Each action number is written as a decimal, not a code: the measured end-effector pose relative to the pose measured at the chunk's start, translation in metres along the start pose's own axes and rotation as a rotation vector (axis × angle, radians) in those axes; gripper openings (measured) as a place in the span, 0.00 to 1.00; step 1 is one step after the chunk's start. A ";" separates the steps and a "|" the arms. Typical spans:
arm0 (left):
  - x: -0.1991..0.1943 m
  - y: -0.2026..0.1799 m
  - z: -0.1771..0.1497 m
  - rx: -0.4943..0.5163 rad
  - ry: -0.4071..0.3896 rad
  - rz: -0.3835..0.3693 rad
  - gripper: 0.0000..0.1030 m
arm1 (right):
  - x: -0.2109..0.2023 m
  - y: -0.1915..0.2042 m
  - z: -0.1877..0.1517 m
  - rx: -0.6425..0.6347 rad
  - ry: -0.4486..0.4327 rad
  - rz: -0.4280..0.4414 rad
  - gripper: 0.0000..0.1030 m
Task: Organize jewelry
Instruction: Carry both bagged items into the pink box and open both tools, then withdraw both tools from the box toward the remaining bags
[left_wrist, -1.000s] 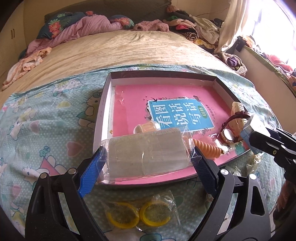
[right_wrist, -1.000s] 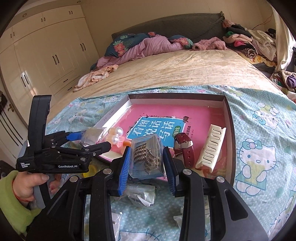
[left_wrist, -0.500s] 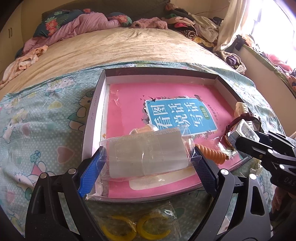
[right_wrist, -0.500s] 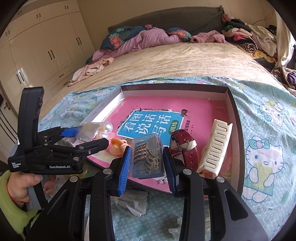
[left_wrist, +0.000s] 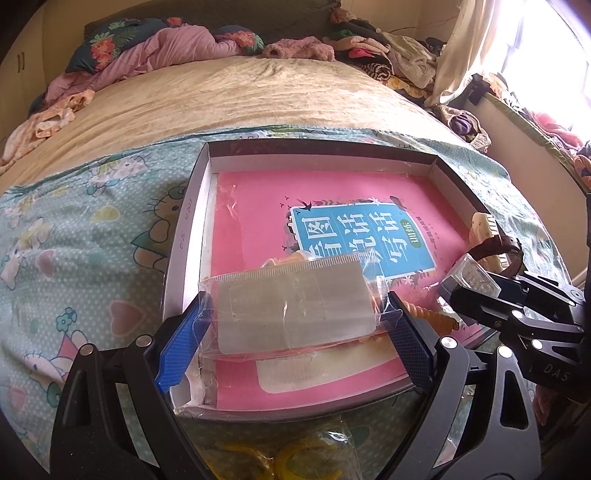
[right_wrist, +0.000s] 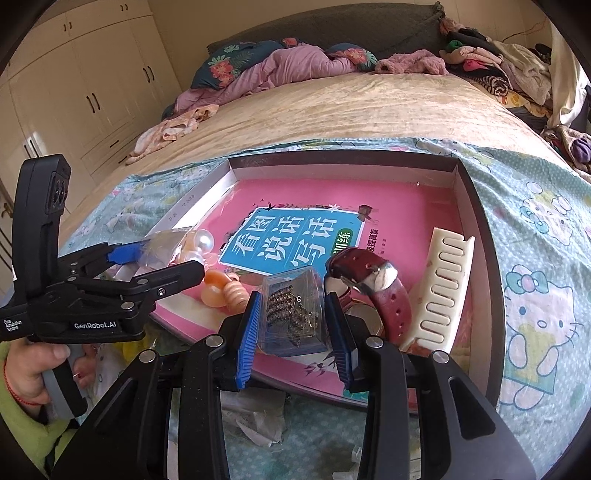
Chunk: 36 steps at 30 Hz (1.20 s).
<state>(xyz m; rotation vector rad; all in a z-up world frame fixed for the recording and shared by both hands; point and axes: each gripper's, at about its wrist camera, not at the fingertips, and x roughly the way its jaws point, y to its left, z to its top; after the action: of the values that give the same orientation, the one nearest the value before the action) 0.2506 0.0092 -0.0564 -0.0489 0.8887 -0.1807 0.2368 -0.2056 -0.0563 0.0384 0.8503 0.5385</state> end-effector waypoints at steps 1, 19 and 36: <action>0.000 0.000 0.000 -0.001 0.000 0.000 0.82 | -0.002 0.000 0.000 0.001 0.000 0.003 0.35; -0.013 -0.003 -0.003 0.005 -0.013 0.026 0.85 | -0.052 0.000 -0.006 0.038 -0.081 0.011 0.67; -0.051 -0.002 0.001 -0.017 -0.075 0.052 0.87 | -0.096 0.001 -0.009 0.032 -0.152 -0.020 0.75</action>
<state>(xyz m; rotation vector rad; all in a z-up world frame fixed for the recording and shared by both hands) 0.2193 0.0162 -0.0164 -0.0482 0.8162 -0.1215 0.1786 -0.2511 0.0058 0.0992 0.7103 0.4963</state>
